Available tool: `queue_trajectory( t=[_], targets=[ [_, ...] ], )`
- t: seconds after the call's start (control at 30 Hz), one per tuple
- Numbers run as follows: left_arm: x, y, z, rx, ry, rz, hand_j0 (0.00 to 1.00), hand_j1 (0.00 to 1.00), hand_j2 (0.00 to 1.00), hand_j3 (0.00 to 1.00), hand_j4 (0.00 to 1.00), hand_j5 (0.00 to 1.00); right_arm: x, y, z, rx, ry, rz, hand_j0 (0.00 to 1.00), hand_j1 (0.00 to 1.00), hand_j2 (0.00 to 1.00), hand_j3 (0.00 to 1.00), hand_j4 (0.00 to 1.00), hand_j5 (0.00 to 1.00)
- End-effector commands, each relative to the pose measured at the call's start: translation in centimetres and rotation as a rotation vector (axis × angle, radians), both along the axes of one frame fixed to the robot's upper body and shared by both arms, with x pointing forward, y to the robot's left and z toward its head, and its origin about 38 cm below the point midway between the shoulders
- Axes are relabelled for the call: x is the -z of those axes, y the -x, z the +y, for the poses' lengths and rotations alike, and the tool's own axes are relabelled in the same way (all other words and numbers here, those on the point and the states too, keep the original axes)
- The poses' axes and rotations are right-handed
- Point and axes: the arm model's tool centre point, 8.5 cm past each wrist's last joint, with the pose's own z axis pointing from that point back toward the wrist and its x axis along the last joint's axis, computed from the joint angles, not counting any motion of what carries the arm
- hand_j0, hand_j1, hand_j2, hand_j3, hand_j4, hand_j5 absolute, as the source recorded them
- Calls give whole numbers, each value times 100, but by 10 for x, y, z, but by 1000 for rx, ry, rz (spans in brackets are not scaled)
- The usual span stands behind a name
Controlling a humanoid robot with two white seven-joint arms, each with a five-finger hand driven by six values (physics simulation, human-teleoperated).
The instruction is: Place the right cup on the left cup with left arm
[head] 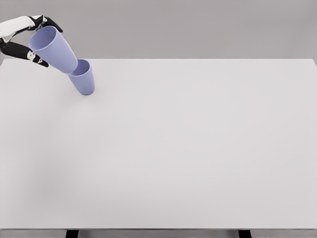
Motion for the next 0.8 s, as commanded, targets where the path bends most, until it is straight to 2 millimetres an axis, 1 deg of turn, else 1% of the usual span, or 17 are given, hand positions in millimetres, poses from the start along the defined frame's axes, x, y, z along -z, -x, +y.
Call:
queue_trajectory(
  t=[0.0,0.03,0.07,0.1,0.27,0.33,0.4,0.53,0.67,0.77],
  targets=[
    [6,-4,-1,-12,16,14,48,48,48,48,48,48,0,0,0,-1,-1,0,100,100,100,100,100,100],
    [5,-6,-3,-11,21,10,48,48,48,48,48,48,0,0,0,-1,-1,0,100,100,100,100,100,100],
    [9,-8,-4,-11,8,25,48,48,48,48,48,48,0,0,0,-1,-1,0,100,100,100,100,100,100],
    [4,-10,-3,-16,5,20,48,48,48,48,48,48,0,0,0,-1,-1,0,100,100,100,100,100,100],
    [7,-14,-10,-10,16,24,48,48,48,48,48,48,0,0,0,-1,-1,0,100,100,100,100,100,100],
    [5,-16,-14,-4,20,18,48,48,48,48,48,48,0,0,0,-1,-1,-1,100,100,100,100,100,100],
    [9,-19,-17,-8,21,27,48,48,48,48,48,48,0,0,0,-1,-1,-1,100,100,100,100,100,100],
    [9,-21,-15,-17,-5,27,48,48,48,48,48,48,0,0,0,-1,-1,0,100,100,100,100,100,100],
    [2,-23,-15,-18,-29,13,48,48,48,48,48,48,0,0,0,-1,-1,0,100,100,100,100,100,100],
    [8,-26,-17,-26,-37,26,48,48,48,48,48,48,0,0,0,-1,-1,0,100,100,100,100,100,100]
  ],
)
